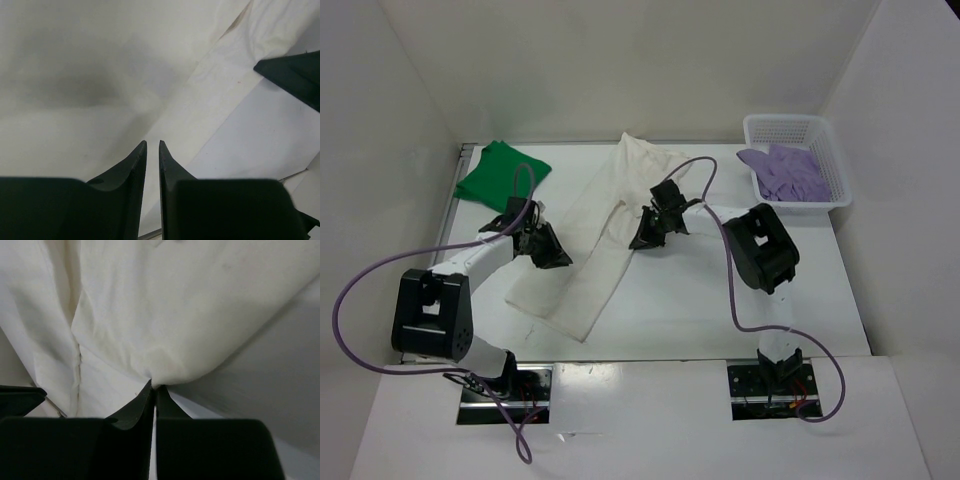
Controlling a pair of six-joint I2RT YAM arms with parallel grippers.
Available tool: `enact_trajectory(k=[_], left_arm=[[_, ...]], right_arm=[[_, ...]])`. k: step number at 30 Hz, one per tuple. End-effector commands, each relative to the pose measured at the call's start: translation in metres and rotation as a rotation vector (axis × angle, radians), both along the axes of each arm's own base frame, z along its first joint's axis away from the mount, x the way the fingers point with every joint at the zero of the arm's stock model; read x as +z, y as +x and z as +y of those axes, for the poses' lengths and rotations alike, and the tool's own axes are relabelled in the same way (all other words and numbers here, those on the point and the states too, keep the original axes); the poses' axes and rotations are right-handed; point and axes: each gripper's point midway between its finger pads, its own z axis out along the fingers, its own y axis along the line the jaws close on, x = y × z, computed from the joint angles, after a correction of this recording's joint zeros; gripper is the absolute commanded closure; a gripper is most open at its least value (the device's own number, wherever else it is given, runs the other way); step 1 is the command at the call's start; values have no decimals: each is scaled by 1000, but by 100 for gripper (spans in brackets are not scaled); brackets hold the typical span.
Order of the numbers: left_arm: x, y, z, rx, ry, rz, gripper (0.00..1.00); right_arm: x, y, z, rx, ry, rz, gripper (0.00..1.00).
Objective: Fold and stack the t-shirts
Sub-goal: Rotate the tshirt 90 degrees
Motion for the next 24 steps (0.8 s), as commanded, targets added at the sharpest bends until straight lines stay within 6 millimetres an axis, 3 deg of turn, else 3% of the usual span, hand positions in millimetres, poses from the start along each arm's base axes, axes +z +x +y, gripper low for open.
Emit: enact_trajectory(k=[1,5,8,11,12,13,15,19,21,22,24], left_arm=[[20,8,-8,-21,-48,-73,78],[1,-8,-32,-107,-48,-12,78],[-7,-23,-66,-211,-56,23,78],[-9,-41,-95,-294,-64,37,78],[-10,-49,-102,-324,-79,41,78],[-10,-58,-113,-355,-83,48,78],[-8,-72,-125,-409,-106,67,78],[7,-99,-147,-495,-147,63,78],[9,-110,-153,-531,-161,81,78],[9,-118,-159,-560,-160,83,78],[-3,-127,-160,-571,-147,127,78]], right_arm=[[-14,22,-47,-53,-83,-29,99],[-17,31,-109,-81,-163,-6,99],[-15,25,-127,-73,-182,18,95],[-5,22,-133,-75,-181,3,71],[0,23,-132,-76,-177,-10,58],[3,17,-132,-69,-167,-1,55],[20,17,-130,-67,-148,-33,54],[45,-5,-134,-84,-124,-51,53],[41,-18,-142,-118,-142,-30,53],[49,-21,-143,-127,-133,-43,56],[46,-34,-145,-150,-126,-21,61]])
